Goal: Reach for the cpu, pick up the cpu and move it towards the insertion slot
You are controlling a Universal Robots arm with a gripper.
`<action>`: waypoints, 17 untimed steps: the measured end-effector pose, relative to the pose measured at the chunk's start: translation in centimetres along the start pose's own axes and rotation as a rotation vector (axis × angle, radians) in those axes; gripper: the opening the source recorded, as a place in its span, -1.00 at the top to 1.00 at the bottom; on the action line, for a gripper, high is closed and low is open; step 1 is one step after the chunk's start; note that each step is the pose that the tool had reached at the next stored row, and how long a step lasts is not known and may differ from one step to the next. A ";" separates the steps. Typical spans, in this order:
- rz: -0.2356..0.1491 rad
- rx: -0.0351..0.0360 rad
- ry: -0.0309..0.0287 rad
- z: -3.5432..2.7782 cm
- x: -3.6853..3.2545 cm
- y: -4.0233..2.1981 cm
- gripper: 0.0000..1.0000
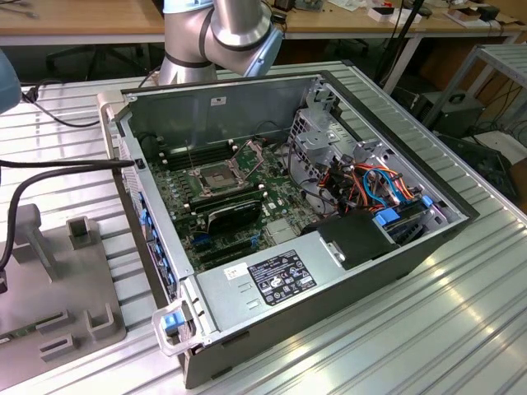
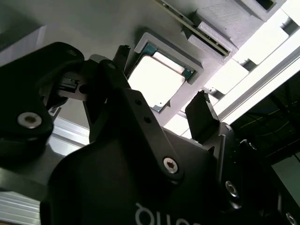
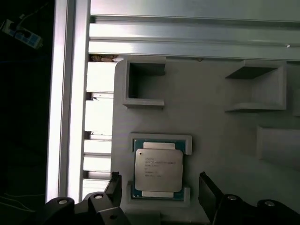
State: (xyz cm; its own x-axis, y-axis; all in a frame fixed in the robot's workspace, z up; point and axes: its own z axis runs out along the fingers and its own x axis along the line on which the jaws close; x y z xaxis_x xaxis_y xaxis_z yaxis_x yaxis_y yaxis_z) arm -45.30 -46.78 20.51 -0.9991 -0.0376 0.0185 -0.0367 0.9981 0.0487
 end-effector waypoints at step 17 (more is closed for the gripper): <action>0.000 -0.0002 -0.0003 0.73 -0.01 -0.01 -0.51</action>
State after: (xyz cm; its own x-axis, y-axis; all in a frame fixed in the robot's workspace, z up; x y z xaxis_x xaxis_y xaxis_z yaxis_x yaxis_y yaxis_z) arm -45.30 -46.75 19.78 -0.9991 -0.0375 0.0181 -0.0366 0.9981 0.0489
